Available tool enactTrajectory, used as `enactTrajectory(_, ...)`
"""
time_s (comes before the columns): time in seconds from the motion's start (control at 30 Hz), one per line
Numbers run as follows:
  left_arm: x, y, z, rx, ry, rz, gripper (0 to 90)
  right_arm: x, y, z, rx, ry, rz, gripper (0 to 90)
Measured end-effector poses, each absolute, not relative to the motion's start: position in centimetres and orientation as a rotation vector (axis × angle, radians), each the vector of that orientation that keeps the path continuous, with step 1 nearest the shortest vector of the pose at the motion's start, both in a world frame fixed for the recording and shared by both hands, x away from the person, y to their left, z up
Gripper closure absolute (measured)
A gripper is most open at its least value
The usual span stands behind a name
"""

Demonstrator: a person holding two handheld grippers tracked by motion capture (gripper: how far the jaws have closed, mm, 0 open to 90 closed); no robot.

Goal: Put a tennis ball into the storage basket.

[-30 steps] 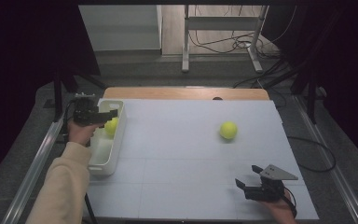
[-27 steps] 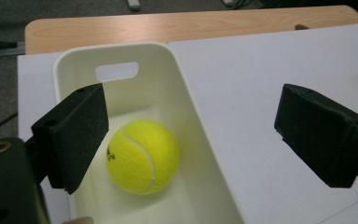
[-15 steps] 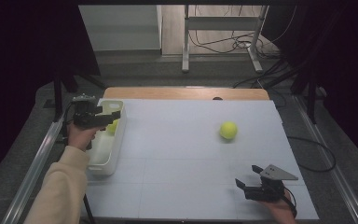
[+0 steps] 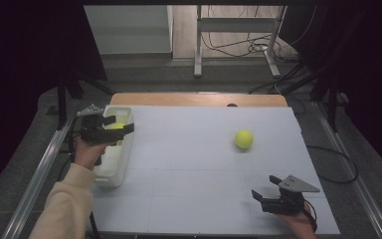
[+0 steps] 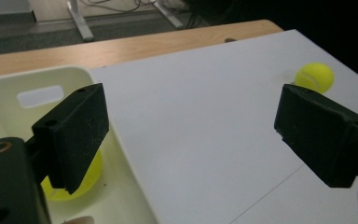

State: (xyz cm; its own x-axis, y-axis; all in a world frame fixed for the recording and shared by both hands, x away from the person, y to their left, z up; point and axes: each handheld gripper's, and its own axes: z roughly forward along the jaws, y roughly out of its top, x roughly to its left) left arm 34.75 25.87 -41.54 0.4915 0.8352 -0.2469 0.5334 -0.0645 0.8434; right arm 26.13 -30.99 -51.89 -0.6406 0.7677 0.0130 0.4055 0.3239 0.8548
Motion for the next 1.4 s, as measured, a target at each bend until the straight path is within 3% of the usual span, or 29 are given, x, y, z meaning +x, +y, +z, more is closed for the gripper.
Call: enactTrajectory(1.4, 33.7, 16.2, -41.5, 1.816, 0.900, 0.248, 10.8, 26.0, -31.0, -51.9, 1.023, 2.206, 1.253, 13.7)
